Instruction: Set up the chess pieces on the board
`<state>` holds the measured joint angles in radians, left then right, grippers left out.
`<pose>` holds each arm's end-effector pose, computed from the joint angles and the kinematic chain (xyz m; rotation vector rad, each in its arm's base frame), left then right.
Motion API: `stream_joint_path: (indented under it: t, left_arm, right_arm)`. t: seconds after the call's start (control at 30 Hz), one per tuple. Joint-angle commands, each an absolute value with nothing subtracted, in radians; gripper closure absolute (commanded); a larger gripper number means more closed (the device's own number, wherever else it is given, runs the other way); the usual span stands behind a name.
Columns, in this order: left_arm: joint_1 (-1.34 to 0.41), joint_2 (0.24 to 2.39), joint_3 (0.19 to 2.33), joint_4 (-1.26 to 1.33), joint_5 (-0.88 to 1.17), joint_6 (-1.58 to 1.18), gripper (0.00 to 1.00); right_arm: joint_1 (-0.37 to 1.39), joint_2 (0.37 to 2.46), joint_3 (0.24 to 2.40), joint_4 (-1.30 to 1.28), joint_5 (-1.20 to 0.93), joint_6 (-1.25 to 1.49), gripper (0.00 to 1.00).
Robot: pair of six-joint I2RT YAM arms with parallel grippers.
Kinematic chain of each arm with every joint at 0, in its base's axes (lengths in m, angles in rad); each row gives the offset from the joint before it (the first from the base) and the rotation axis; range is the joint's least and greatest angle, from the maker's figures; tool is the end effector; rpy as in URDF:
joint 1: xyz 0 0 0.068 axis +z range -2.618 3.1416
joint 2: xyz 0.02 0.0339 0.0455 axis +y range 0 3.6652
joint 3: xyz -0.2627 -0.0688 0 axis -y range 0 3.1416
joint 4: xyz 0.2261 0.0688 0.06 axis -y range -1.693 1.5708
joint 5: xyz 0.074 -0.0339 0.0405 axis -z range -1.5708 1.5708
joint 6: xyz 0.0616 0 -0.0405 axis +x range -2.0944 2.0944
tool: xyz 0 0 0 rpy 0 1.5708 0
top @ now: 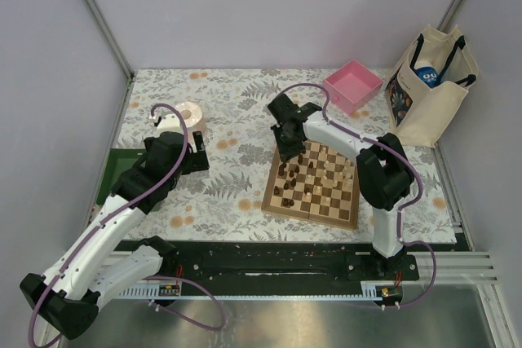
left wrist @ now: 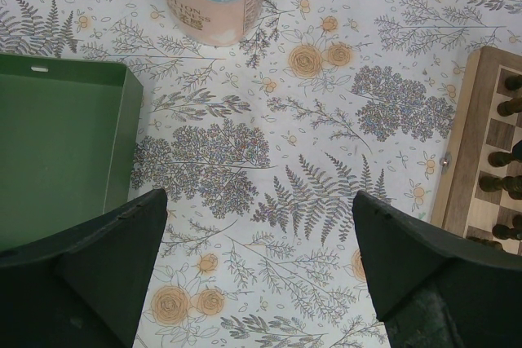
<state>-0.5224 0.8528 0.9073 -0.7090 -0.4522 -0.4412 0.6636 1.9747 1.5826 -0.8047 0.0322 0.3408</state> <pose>0.1628 -0.0627 0.3048 -0.1555 2.1451 -0.0527 0.3200 0.2477 0.1979 -0.4401 2.7557 0.2148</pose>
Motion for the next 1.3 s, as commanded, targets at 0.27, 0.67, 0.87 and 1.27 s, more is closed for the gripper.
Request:
stream_joint_path:
  t: [0.27, 0.67, 0.87, 1.27]
  left_arm:
    - [-0.517, 0.848, 0.910, -0.686, -0.462, -0.437, 0.01]
    - [-0.515, 0.833, 0.899, -0.738, -0.517, -0.400, 0.01]
    - [-0.515, 0.830, 0.893, -0.739, -0.541, -0.408, 0.01]
    - [-0.515, 0.834, 0.891, -0.741, -0.542, -0.403, 0.01]
  right_arm:
    - [0.672, 1.957, 1.591, -0.793, 0.034, 0.330, 0.59]
    - [0.661, 1.902, 1.681, -0.871, 0.126, 0.302, 0.53]
    - [0.614, 1.864, 1.654, -0.877, 0.120, 0.313, 0.53]
    - [0.543, 1.818, 1.497, -0.788, 0.060, 0.382, 0.56]
